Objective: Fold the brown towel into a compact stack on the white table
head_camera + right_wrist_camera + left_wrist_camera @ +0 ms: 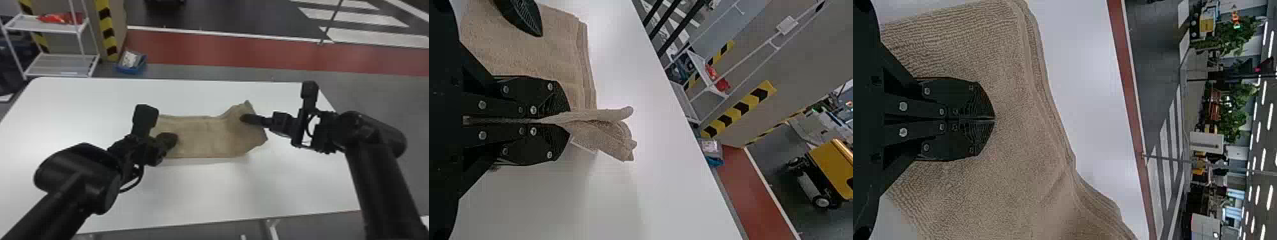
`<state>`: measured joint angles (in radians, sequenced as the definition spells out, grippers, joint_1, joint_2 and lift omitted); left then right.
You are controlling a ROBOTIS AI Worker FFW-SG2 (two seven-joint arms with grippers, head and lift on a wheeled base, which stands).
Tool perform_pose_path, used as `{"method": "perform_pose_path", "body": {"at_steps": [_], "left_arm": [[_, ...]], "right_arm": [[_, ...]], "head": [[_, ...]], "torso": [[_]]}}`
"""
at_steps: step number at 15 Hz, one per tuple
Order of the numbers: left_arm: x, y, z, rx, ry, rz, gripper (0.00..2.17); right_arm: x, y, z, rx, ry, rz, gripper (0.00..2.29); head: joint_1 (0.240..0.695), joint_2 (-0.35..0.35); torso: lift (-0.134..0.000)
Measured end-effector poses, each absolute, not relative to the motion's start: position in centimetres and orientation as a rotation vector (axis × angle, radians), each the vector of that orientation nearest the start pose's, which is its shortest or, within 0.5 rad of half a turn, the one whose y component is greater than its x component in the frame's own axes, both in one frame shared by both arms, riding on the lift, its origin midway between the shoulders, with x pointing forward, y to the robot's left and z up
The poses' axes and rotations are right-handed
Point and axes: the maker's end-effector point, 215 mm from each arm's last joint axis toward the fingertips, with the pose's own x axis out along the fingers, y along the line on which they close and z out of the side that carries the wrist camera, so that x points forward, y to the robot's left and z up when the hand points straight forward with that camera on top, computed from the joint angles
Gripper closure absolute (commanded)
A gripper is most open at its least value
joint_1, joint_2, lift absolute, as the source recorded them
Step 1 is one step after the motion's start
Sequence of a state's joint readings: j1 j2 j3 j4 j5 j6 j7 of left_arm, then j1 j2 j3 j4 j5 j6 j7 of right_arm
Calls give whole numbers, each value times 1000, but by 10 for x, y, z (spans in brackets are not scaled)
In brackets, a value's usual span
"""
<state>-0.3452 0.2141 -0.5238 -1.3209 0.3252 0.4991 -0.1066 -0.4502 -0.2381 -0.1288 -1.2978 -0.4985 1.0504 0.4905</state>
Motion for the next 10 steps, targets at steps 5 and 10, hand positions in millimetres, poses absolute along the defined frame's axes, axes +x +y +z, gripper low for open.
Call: {"method": "perform_pose_path", "body": {"at_steps": [5,10], "left_arm": [[585,45,-463,49,561,-551,2145],[579,90,-431,59,569,-525,2145]], "right_arm": [[623,-181,-361,592,658,530,1210],[623,-165,-352,599,662,532,1210]], "head": [[695,-127],[695,-75]], "torso": [[-120],[-120]]}}
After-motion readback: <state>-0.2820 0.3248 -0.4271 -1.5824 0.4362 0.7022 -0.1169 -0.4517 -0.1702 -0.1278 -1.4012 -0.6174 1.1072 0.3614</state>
